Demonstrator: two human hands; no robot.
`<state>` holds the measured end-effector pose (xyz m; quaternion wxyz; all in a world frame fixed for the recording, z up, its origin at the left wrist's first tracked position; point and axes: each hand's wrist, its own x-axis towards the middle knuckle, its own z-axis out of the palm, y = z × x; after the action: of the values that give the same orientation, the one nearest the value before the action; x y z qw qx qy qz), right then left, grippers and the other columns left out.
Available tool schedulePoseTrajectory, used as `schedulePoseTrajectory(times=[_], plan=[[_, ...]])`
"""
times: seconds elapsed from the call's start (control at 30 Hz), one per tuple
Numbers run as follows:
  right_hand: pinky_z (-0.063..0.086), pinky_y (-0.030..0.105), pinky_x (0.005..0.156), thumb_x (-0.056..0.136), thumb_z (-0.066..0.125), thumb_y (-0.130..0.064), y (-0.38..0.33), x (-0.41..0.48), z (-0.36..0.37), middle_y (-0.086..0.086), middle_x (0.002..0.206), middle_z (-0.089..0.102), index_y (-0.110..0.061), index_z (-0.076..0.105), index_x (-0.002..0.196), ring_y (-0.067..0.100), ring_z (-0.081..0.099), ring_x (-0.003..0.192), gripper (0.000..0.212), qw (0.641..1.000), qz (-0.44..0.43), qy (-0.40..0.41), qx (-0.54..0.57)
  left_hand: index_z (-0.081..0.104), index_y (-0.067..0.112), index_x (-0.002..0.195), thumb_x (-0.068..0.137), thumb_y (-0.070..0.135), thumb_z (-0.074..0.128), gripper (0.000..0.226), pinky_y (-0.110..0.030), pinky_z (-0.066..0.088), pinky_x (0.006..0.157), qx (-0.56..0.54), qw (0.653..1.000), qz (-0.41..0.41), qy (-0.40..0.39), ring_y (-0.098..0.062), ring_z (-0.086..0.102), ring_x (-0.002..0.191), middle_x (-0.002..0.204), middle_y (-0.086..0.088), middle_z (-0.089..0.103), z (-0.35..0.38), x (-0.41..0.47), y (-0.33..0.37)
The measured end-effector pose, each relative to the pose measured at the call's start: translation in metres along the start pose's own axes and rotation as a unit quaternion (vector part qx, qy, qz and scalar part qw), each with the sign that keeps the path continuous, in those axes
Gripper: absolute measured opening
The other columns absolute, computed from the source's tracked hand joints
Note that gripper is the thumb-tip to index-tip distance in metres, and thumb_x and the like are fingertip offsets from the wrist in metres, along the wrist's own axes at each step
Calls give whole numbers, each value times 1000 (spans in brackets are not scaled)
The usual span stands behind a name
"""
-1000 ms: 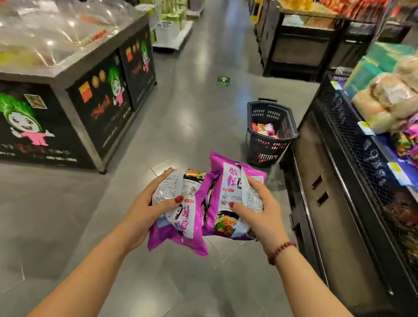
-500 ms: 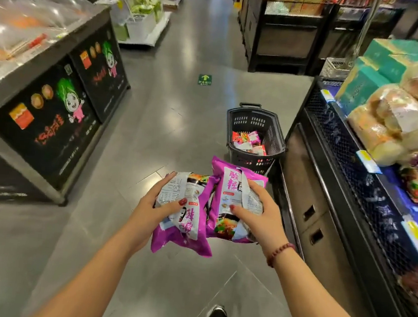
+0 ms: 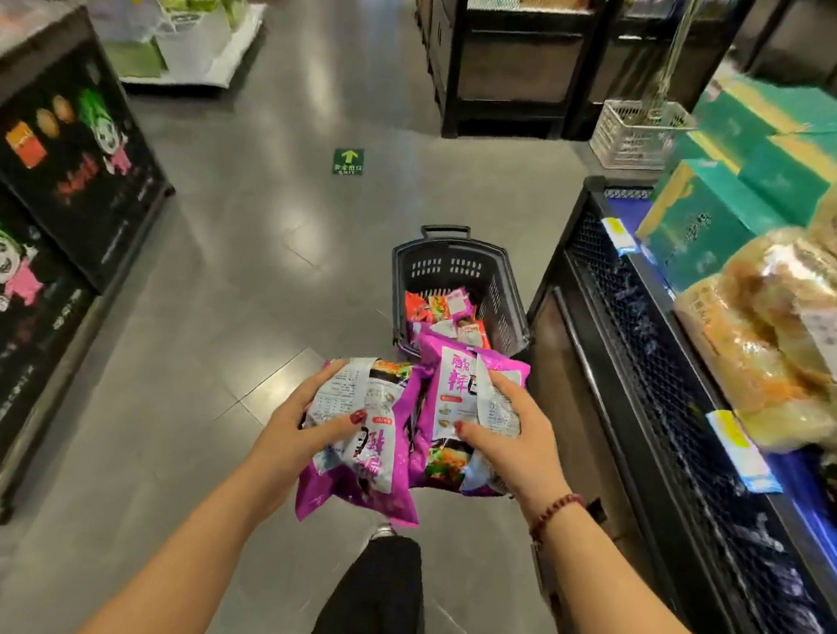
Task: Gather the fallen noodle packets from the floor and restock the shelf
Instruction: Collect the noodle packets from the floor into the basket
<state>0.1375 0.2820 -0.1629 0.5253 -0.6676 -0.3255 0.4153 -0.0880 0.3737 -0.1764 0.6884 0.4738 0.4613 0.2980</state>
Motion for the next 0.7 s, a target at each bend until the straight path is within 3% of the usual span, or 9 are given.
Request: schedulePoseTrajectory(times=[0.17,0.27,0.37,0.5,0.57,0.63,0.7], plan=[[51,10,67,73,77,3,-16,109,-2,-16,103,59,-28,51,115,-4,59,88,59,999,-2,28,-26,50,33,137,82,5,72,66,-41,59,73,-7,1000,-14,-15,-27,72,95,115,-5,70,7,115,29],[52,13,68,73,77,4,-25,163,-4,-15,104,62,-29,53,115,-4,62,87,59,999,14,42,-14,51,32,136,82,4,72,65,-42,59,75,-8,999,-32,-23,-29,72,96,110,-4,73,12,176,49],[51,12,74,72,78,4,-25,208,-10,-19,104,61,-29,53,117,-14,61,85,60,997,19,73,-19,53,34,135,71,14,80,72,-44,57,82,11,999,-39,-21,-29,70,101,116,-6,71,21,228,64],[48,8,67,76,76,2,-23,272,-23,-21,102,57,-25,51,124,-15,59,84,61,996,48,70,-23,55,36,133,73,9,80,70,-41,59,73,20,998,-55,-8,-27,70,101,118,-6,69,35,297,73],[49,14,78,76,77,-2,-19,310,-30,-22,105,55,-26,49,128,-8,57,92,63,996,61,63,-35,55,35,133,78,1,76,67,-34,59,69,29,998,-58,2,-25,70,100,119,-3,68,42,329,74],[53,30,89,75,77,-2,-13,348,-37,-18,107,57,-27,50,127,3,59,100,64,995,74,62,-32,56,35,131,79,-1,75,67,-30,58,70,42,998,-53,12,-21,69,102,123,3,65,48,359,73],[53,37,91,76,76,0,-8,385,-42,-12,110,59,-23,50,131,11,60,106,66,994,90,61,-27,55,35,131,80,-1,74,66,-29,58,71,47,997,-52,21,-21,68,104,125,3,63,55,390,74]])
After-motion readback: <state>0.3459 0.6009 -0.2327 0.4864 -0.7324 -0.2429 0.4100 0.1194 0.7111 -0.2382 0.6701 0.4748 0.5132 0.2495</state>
